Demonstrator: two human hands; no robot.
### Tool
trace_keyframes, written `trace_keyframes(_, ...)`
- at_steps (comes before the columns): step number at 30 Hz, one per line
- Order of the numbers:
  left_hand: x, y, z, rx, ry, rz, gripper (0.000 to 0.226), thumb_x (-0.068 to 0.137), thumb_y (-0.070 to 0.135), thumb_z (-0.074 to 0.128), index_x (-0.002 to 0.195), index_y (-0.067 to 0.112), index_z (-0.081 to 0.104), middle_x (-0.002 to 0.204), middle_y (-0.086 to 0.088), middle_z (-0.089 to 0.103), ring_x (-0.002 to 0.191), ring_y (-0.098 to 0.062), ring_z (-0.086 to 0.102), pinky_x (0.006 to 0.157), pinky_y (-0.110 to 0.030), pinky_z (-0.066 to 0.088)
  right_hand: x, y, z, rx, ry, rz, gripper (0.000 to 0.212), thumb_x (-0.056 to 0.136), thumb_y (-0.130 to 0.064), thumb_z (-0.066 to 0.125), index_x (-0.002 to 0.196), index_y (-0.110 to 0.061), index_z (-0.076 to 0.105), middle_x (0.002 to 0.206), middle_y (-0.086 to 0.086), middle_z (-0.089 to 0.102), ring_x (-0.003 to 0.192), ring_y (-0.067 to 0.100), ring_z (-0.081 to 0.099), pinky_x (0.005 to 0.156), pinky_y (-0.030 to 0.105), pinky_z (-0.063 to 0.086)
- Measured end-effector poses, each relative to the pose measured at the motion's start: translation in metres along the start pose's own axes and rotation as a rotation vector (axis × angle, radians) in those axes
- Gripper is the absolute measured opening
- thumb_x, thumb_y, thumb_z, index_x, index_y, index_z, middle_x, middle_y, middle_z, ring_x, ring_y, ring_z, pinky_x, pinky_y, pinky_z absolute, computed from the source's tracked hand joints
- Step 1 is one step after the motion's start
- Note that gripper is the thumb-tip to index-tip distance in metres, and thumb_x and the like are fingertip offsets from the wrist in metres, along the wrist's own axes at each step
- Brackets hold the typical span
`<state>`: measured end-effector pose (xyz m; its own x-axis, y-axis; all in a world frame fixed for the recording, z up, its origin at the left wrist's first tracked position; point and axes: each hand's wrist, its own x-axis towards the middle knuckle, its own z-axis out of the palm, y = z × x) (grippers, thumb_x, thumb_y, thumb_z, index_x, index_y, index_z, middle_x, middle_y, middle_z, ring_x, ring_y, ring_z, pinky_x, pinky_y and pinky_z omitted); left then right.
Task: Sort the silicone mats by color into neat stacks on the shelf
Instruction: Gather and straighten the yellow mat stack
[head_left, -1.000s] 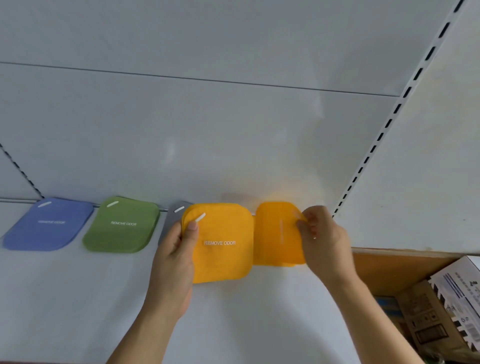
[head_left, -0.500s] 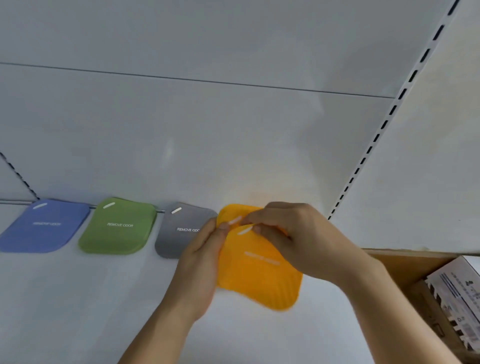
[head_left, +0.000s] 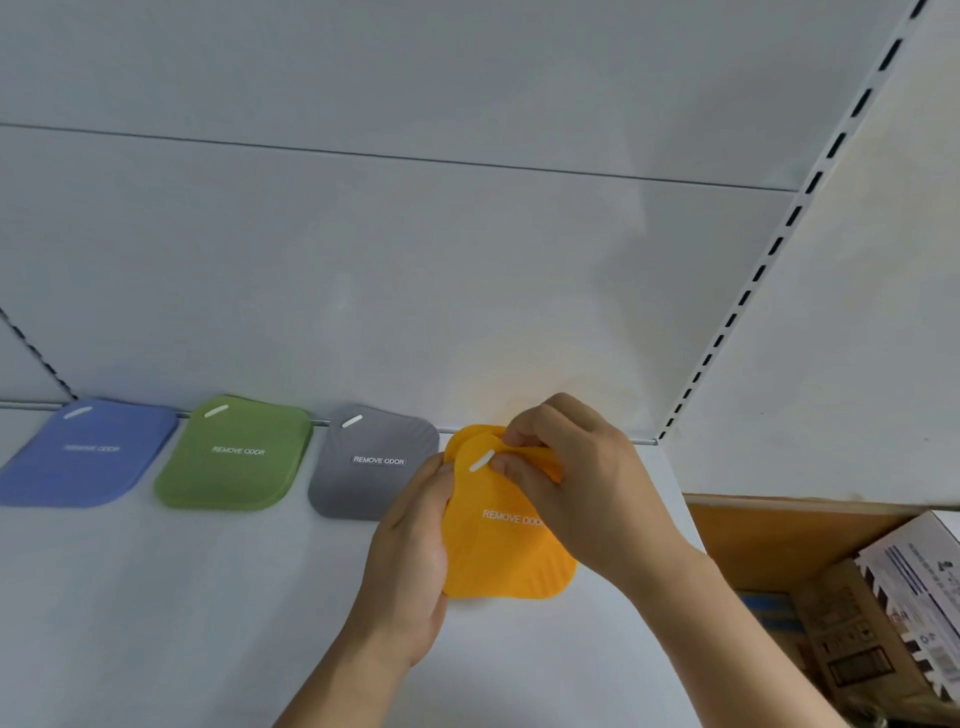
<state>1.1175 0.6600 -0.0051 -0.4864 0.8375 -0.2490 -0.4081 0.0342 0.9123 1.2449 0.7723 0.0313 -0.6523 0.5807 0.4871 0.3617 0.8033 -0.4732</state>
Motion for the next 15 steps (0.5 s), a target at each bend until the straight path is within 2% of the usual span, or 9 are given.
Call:
trace_keyframes(2,0.001,-0.002,0.000,-0.024,0.009,0.000,0.037,0.108,0.046,0.047,0.136,0.031,0.067,0.123,-0.006,0.077,0.112,-0.028,0.074,0.102,-0.058,0.056,0.000,0.003,0.001,0.015,-0.026,-0.023,0.011,0.095,-0.033,0.069,0.104,-0.026,0.066,0.100,-0.013,0.059,0.091,0.009,0.059,0.073,0.031,0.055)
trace_keyframes(4,-0.001,-0.001,0.001,-0.051,-0.002,-0.006,0.043,0.101,0.058,0.054,0.135,0.035,0.066,0.127,-0.004,0.075,0.115,-0.028,0.073,0.103,-0.058,0.055,0.000,0.005,0.001,0.010,-0.024,-0.033,0.012,0.096,-0.033,0.068,0.105,-0.025,0.066,0.101,-0.012,0.060,0.092,0.011,0.059,0.074,0.033,0.056)
trace_keyframes(6,-0.001,-0.001,0.000,0.028,-0.054,0.061,0.047,0.094,0.065,0.058,0.132,0.038,0.067,0.128,-0.002,0.074,0.118,-0.028,0.071,0.103,-0.061,0.054,0.001,0.006,0.002,-0.021,-0.013,-0.053,0.017,0.096,-0.039,0.065,0.107,-0.026,0.066,0.103,-0.012,0.060,0.094,0.010,0.058,0.074,0.031,0.056)
trace_keyframes(9,-0.001,0.001,0.000,0.153,-0.018,0.186,0.027,0.099,0.049,0.060,0.120,0.038,0.071,0.117,0.001,0.077,0.112,-0.025,0.072,0.100,-0.061,0.055,0.003,0.015,0.001,-0.009,0.032,-0.024,0.033,0.098,-0.052,0.059,0.117,-0.027,0.067,0.110,-0.012,0.062,0.101,0.009,0.059,0.081,0.022,0.052)
trace_keyframes(10,0.000,0.002,-0.003,0.161,0.005,0.203,0.025,0.097,0.048,0.059,0.117,0.039,0.072,0.115,0.003,0.078,0.110,-0.025,0.072,0.100,-0.061,0.056,0.003,0.025,0.000,0.008,0.078,0.048,0.036,0.098,-0.054,0.058,0.119,-0.026,0.068,0.111,-0.011,0.063,0.102,0.008,0.060,0.082,0.021,0.051)
trace_keyframes(12,0.001,0.005,-0.009,0.152,0.039,0.209,0.026,0.095,0.049,0.060,0.115,0.039,0.073,0.114,0.006,0.078,0.111,-0.022,0.072,0.102,-0.058,0.055,0.000,0.056,0.000,-0.077,0.150,0.258,0.041,0.097,-0.055,0.057,0.120,-0.024,0.070,0.110,-0.006,0.065,0.103,0.014,0.063,0.082,0.028,0.053)
trace_keyframes(13,0.001,0.007,-0.012,0.144,0.059,0.215,0.027,0.095,0.050,0.061,0.116,0.038,0.074,0.115,0.007,0.078,0.112,-0.021,0.071,0.103,-0.058,0.055,-0.002,0.074,0.002,-0.200,0.099,0.382,0.047,0.096,-0.058,0.056,0.123,-0.022,0.069,0.114,-0.001,0.066,0.108,0.021,0.062,0.085,0.034,0.053)
trace_keyframes(15,0.001,0.010,-0.020,0.128,0.101,0.220,0.028,0.095,0.056,0.065,0.116,0.039,0.074,0.115,0.007,0.077,0.114,-0.025,0.070,0.101,-0.063,0.054,-0.009,0.098,0.009,-0.416,-0.144,0.585,0.065,0.092,-0.072,0.051,0.129,-0.020,0.064,0.123,0.006,0.061,0.118,0.030,0.054,0.093,0.041,0.051)
